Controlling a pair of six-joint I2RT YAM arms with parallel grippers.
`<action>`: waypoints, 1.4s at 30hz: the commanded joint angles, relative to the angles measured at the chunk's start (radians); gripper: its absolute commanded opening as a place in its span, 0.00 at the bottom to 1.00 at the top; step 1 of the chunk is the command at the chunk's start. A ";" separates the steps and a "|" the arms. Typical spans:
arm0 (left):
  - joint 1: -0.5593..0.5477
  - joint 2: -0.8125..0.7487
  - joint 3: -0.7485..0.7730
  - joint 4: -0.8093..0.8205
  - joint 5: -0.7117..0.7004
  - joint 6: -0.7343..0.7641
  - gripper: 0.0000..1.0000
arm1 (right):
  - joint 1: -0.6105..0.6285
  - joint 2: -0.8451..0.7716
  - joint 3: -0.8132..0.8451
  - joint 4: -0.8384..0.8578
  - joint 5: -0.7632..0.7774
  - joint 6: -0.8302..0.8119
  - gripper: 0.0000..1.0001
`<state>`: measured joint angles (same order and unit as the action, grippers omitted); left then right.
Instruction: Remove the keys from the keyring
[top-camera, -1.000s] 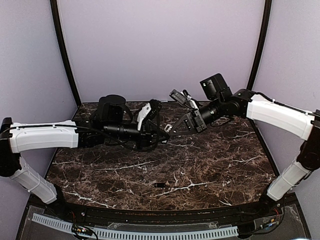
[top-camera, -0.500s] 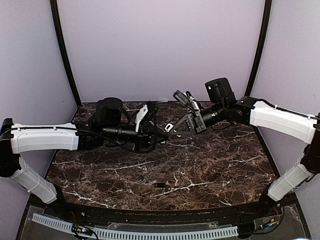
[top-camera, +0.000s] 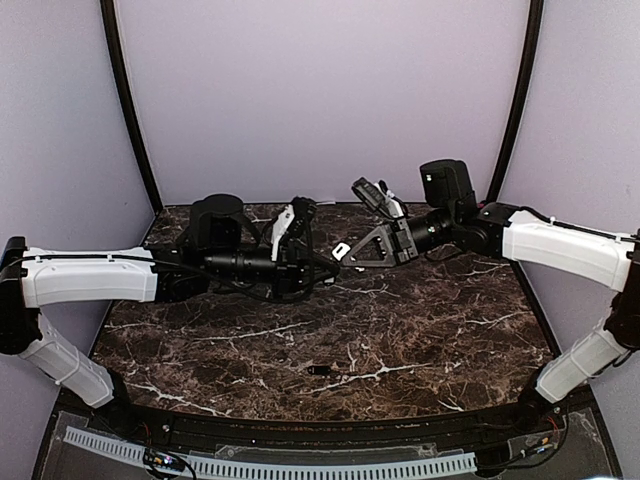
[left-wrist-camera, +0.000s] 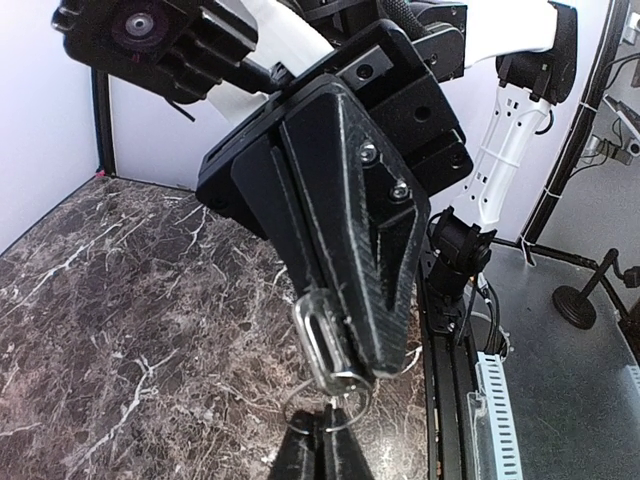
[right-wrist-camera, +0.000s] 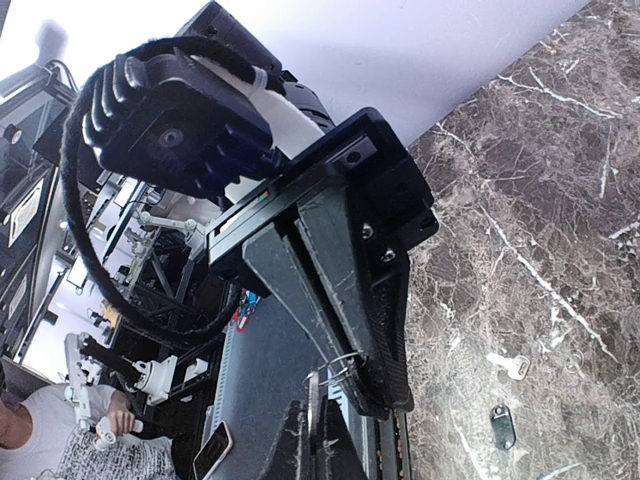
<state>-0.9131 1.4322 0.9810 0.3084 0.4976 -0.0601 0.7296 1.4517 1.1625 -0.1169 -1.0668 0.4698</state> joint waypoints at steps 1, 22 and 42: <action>0.023 0.023 -0.031 -0.097 -0.056 -0.036 0.00 | -0.004 -0.096 0.006 0.162 -0.142 0.014 0.00; 0.032 0.031 0.008 -0.110 -0.153 -0.079 0.00 | 0.028 -0.086 0.031 -0.050 -0.159 -0.180 0.00; 0.033 0.041 0.049 -0.084 -0.028 -0.110 0.00 | 0.133 0.026 0.209 -0.495 0.216 -0.536 0.00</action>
<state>-0.9127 1.4593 1.0111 0.2329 0.5396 -0.1394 0.8036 1.4689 1.3159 -0.5140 -0.8616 0.0246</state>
